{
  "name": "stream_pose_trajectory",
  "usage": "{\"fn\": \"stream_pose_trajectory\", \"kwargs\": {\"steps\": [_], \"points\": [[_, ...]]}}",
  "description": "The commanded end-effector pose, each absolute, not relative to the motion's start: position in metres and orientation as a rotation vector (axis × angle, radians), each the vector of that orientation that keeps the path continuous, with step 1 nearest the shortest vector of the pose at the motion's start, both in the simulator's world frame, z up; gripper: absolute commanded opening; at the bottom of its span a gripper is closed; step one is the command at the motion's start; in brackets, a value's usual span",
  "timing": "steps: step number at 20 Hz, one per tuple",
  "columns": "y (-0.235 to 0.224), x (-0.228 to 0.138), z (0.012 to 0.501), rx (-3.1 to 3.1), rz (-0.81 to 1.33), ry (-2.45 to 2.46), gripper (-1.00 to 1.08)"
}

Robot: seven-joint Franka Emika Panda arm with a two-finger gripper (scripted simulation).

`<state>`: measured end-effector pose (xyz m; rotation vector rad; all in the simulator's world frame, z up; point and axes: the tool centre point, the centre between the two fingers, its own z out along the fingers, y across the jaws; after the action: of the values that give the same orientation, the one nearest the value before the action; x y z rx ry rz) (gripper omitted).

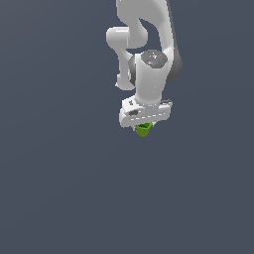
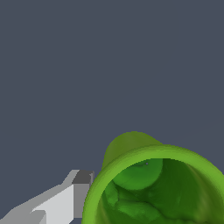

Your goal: Pick up the object and move it to a goal position.

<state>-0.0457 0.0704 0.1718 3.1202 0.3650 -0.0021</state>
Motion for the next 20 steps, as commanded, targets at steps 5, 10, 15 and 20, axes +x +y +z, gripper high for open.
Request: {"fn": "stream_pose_trajectory", "kwargs": {"steps": [5,10,15,20], "points": [[0.072,-0.044,0.245,3.121,0.000,0.366,-1.00],[0.073,-0.042,0.298,3.121,0.000,0.366,-1.00],[0.074,-0.040,0.340,3.121,0.000,0.366,-1.00],[0.075,-0.037,0.368,3.121,0.000,0.365,-1.00]]}}
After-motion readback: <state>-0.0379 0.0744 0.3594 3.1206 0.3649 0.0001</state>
